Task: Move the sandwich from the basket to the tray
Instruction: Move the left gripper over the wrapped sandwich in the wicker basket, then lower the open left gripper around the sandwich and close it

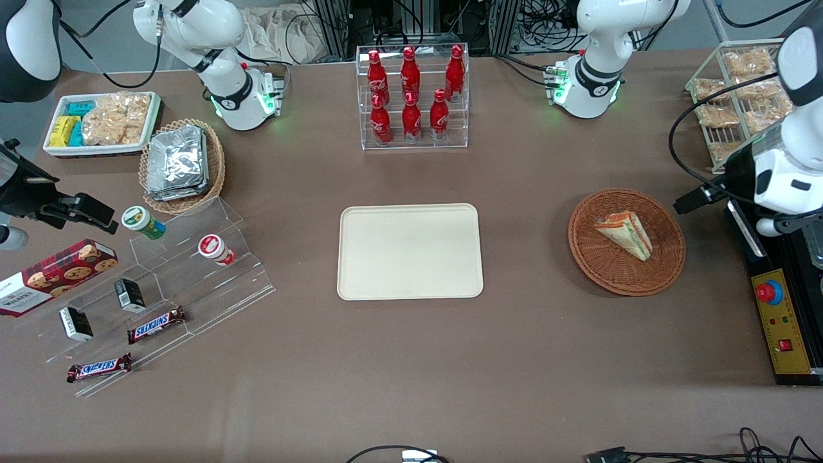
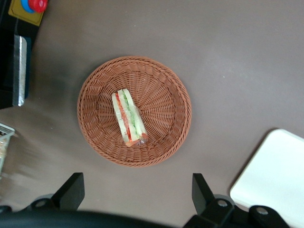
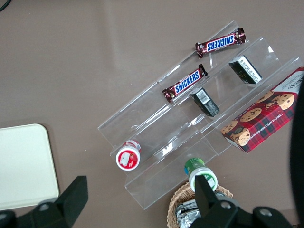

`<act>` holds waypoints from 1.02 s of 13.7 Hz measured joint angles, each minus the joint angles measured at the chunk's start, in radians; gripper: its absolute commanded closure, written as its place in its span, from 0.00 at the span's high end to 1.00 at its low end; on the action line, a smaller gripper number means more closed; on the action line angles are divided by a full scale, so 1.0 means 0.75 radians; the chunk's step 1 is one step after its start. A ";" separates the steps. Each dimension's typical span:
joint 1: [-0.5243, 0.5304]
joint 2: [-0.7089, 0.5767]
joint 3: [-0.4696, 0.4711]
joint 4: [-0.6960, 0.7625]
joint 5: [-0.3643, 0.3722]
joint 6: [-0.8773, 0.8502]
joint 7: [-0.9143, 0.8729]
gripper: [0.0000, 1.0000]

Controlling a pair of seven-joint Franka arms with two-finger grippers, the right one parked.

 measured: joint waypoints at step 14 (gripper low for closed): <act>0.004 -0.111 0.001 -0.703 0.000 0.647 -0.239 1.00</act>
